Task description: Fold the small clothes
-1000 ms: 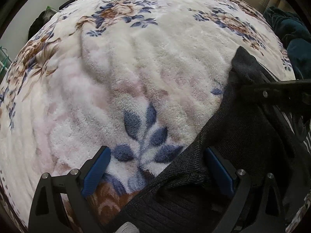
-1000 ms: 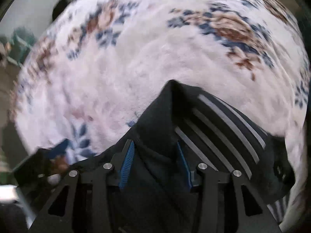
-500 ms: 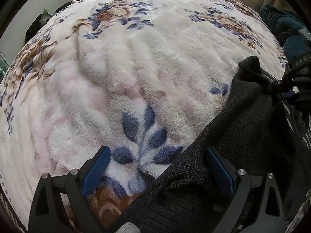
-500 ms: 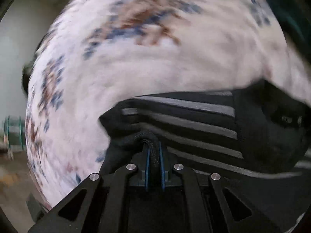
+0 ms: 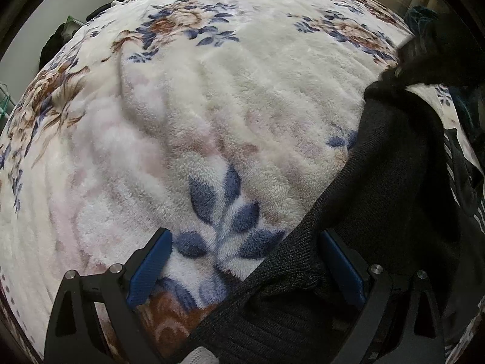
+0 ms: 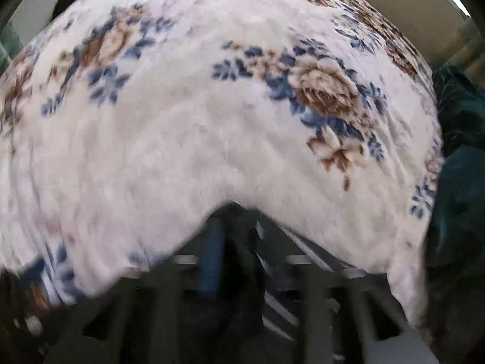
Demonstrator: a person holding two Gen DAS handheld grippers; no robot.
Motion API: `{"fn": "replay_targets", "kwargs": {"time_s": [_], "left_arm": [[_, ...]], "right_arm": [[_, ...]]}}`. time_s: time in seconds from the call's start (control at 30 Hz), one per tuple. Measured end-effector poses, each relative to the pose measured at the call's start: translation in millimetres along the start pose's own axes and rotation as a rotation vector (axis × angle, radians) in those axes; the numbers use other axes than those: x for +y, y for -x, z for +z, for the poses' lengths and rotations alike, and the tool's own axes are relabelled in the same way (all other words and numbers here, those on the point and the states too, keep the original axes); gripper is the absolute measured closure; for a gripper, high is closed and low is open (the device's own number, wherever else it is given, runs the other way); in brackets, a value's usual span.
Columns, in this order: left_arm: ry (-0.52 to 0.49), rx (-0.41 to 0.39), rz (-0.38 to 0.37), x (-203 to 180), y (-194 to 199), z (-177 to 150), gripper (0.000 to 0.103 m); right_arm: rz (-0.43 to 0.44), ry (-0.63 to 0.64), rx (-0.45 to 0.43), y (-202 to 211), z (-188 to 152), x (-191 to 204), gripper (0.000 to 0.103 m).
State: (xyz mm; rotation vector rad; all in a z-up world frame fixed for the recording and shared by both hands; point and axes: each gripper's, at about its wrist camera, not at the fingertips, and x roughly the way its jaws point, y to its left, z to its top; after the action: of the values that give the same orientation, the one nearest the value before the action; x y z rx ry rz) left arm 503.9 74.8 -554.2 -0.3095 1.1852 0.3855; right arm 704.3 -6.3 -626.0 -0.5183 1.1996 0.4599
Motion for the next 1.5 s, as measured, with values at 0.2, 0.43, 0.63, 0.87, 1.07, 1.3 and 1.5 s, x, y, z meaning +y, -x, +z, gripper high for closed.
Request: {"fn": "replay_targets", "kwargs": {"time_s": [0.2,0.43,0.63,0.87,1.07,1.3,1.5], "left_arm": [[-0.003,-0.002,-0.007,1,1,-1,0.003],[-0.006,0.000,0.000,0,0,1,0.003],[-0.011,-0.005,-0.006,0,-1,2,0.003],[-0.009,-0.010,-0.010,1,1,-1,0.003],[-0.005,-0.009,-0.013,3,1,-2,0.003],[0.005,-0.007,-0.018,7,4,-3,0.003],[0.000,-0.007,-0.010,8,5,-2,0.003]], "right_arm": [[0.139,-0.543,0.010,-1,19,-97,0.101],[0.205,-0.018,0.073,10,37,-15,0.057],[0.028,0.050,0.074,-22,30,9,0.087],[0.327,-0.612,0.071,-35,22,-91,0.097],[0.630,-0.975,0.118,-51,-18,-135,0.084],[0.476,-0.633,0.071,0,-36,-137,0.066],[0.440,-0.289,0.158,10,-82,-97,0.043]]}}
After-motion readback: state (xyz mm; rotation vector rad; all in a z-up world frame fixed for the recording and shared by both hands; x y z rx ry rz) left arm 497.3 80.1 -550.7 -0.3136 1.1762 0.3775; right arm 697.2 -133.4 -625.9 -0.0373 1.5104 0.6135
